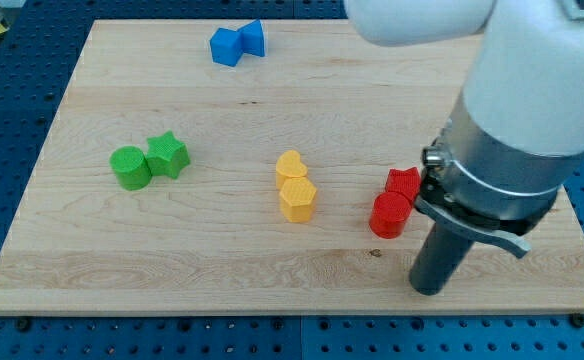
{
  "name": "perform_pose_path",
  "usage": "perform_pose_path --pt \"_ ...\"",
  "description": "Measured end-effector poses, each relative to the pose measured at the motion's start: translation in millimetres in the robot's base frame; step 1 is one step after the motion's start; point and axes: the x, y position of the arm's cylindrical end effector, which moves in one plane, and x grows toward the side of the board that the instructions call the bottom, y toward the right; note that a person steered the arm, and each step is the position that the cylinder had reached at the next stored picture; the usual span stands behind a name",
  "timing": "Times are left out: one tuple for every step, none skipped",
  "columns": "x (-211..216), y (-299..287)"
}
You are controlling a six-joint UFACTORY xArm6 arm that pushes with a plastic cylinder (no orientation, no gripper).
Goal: Place red circle to the right of the yellow hexagon
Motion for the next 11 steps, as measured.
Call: perform_pose_path --pt "0.0 -15.8" --pt "0.3 -24.1" --pt "10.6 -24.1" --pt "14.9 -25.0" --pt "14.9 -26.7" --pt "14.6 -27.1" --pt "14.5 -24.2" --pt "6.8 -13.6" --pt "-6.8 3.1" --pt "-34.7 6.4" --pt "-45.0 -13.6"
